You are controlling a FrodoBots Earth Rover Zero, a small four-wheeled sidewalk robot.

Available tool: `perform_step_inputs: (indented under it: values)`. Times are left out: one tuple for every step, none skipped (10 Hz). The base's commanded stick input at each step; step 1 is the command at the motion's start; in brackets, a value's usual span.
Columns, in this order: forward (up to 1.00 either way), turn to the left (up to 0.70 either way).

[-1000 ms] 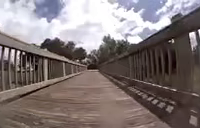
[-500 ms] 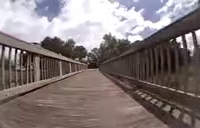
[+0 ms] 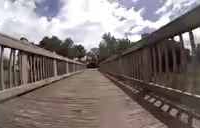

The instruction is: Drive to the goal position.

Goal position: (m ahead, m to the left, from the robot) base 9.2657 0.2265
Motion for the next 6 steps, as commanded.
perform_step_inputs:
  values:
    - [0.85, 0.00]
    - [0.85, 0.00]
    - [0.85, 0.00]
    - [0.85, 0.00]
    - [0.85, 0.00]
    - [0.85, 0.00]
